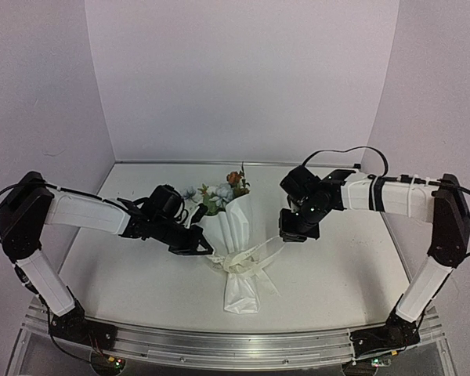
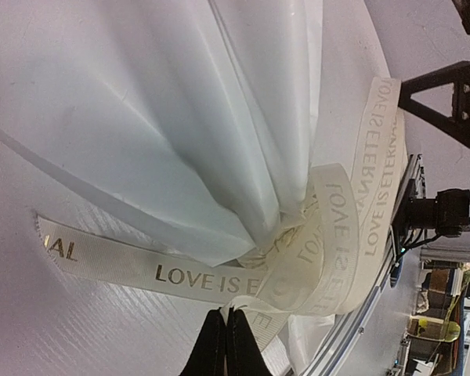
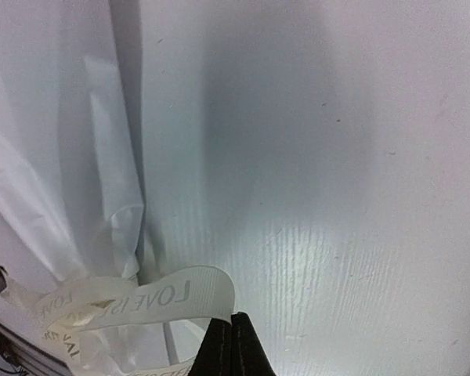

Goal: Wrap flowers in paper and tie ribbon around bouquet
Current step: Tie the half-tied ribbon at the center of the board.

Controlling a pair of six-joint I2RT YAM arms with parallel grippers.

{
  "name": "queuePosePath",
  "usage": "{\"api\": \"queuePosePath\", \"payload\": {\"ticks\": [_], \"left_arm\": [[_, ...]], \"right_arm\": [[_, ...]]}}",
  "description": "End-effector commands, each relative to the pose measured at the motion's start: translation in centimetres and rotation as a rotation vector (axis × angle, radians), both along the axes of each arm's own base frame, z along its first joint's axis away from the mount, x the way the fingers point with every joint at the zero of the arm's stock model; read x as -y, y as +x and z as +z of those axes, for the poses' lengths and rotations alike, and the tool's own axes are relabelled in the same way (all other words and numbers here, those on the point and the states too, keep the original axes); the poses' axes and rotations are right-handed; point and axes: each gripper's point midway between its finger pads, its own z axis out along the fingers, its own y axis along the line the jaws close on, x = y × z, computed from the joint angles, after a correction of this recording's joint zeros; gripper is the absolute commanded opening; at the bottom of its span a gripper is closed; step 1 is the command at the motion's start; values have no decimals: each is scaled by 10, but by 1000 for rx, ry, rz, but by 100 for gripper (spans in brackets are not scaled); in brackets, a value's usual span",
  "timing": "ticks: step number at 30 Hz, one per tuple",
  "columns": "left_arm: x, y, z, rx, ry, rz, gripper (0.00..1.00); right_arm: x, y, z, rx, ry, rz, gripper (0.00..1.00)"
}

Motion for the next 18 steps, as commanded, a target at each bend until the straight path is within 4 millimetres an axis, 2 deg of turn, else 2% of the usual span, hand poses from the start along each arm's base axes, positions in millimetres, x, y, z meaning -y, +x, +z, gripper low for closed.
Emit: {"api": "queuePosePath", "payload": {"ticks": [1,7,13,18], "left_arm": [[-2,2,14,40,-33,11,0],[-11,1,9,36,0,44,0],[-26,5,11,54,33,105,0],[-41,6,4,41,58,149,0]], "right_arm": [[18,22,-7,87,-81,-70,0],[26,16,-17,97,-147,53,0],[51,-2,-32,96,-243,150,0],[66,-15,-43,90,-307,181,0]]}}
